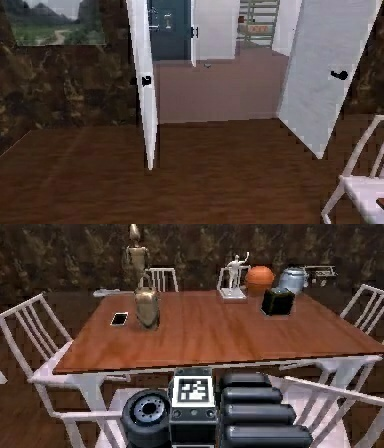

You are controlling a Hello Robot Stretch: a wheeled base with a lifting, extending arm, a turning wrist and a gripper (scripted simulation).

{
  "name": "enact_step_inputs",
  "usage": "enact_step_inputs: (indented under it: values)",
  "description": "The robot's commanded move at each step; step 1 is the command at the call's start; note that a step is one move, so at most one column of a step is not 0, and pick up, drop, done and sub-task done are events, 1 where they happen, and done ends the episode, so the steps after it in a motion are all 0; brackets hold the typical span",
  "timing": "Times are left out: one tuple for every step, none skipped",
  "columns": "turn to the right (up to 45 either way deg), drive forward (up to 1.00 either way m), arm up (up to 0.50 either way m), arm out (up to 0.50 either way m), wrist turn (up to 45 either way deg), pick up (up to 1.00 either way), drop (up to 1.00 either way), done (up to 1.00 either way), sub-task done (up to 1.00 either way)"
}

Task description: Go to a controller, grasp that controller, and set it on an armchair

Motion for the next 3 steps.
enact_step_inputs:
  values:
    - [0.0, 0.4, 0.0, 0.0, 0.0, 0.0, 0.0, 0.0, 0.0]
    - [-9.0, 0.0, 0.0, 0.0, 0.0, 0.0, 0.0, 0.0, 0.0]
    - [0.0, 0.35, 0.0, 0.0, 0.0, 0.0, 0.0, 0.0, 0.0]
